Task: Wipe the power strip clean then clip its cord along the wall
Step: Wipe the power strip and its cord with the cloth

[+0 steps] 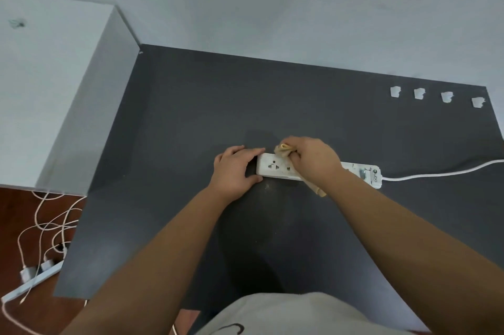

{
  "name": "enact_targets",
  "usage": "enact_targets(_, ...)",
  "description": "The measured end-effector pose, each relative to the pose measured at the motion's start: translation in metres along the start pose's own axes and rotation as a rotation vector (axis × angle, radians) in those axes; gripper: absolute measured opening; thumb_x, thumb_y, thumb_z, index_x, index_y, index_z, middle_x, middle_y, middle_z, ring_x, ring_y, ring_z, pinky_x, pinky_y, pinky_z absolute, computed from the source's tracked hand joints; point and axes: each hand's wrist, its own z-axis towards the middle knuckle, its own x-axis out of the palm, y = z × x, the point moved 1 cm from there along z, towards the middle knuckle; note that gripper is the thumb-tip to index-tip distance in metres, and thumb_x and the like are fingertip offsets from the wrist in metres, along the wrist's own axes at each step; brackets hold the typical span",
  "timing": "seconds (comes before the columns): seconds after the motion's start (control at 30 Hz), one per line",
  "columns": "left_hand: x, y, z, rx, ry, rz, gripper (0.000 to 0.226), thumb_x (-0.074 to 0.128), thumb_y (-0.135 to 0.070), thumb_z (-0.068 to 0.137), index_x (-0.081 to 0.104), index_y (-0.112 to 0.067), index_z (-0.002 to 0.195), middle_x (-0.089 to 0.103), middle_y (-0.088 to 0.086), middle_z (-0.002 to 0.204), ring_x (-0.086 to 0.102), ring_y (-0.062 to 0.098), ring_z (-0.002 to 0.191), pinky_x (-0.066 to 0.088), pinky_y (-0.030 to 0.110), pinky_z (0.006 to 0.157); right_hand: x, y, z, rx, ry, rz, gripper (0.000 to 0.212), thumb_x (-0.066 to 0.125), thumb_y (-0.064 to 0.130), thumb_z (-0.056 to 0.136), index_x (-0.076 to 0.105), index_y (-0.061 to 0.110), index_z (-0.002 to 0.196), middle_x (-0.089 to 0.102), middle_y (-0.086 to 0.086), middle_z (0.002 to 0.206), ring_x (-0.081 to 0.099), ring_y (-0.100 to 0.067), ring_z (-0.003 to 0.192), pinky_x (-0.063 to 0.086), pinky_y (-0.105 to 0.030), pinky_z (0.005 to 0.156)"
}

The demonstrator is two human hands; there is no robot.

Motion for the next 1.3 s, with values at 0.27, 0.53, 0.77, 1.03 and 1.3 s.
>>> enact_targets(0.27, 0.001, 0.001, 0.0, 0.001, 0.0, 0.033, 0.068, 0.072, -0.037, 0.077, 0.039, -0.044, 0.136, 0.049, -0.019, 0.139, 0.027, 0.012, 0.137, 0.019, 0.038, 0.106, -0.003, -0.009, -0.014, -0.012, -0.096, 0.059, 0.031, 0.048, 0.018, 0.088, 0.062, 0.035, 0.111, 0.067, 0.0, 0.1, 0.062, -0.023, 0.09, 0.052, -0.036, 0.073)
enact_targets(0.53, 0.002, 0.004, 0.001, -0.004, -0.012, 0.018, 0.066, 0.072, -0.039, 0.076, 0.042, -0.046, 0.134, 0.051, -0.019, 0.136, 0.028, 0.011, 0.136, 0.019, 0.038, 0.106, 0.015, 0.004, -0.046, -0.098, 0.037, -0.029, 0.028, 0.049, 0.021, 0.089, 0.059, 0.034, 0.111, 0.063, 0.0, 0.101, 0.062, -0.028, 0.091, 0.052, -0.038, 0.07)
enact_targets(0.77, 0.002, 0.004, 0.001, -0.001, -0.019, 0.0, 0.065, 0.073, -0.04, 0.075, 0.044, -0.047, 0.132, 0.052, -0.021, 0.134, 0.028, 0.009, 0.135, 0.017, 0.035, 0.104, 0.027, 0.007, -0.042, -0.033, 0.044, -0.041, 0.026, 0.046, 0.021, 0.09, 0.053, 0.033, 0.113, 0.061, -0.004, 0.1, 0.062, -0.034, 0.087, 0.053, -0.042, 0.068)
enact_targets(1.03, 0.0, 0.003, 0.0, -0.008, -0.001, -0.026, 0.065, 0.074, -0.04, 0.074, 0.044, -0.047, 0.132, 0.051, -0.024, 0.132, 0.027, 0.007, 0.134, 0.017, 0.034, 0.106, 0.018, 0.002, -0.031, 0.01, -0.074, 0.002, 0.03, 0.047, 0.019, 0.09, 0.055, 0.031, 0.116, 0.062, -0.003, 0.102, 0.062, -0.031, 0.088, 0.053, -0.042, 0.067)
enact_targets(1.3, -0.002, 0.002, 0.001, 0.002, 0.011, -0.014, 0.064, 0.072, -0.041, 0.075, 0.044, -0.047, 0.132, 0.053, -0.022, 0.131, 0.028, 0.01, 0.134, 0.019, 0.037, 0.106, 0.009, 0.021, -0.022, -0.088, 0.008, -0.038, 0.031, 0.047, 0.019, 0.09, 0.057, 0.031, 0.116, 0.062, -0.003, 0.103, 0.062, -0.031, 0.089, 0.052, -0.038, 0.071)
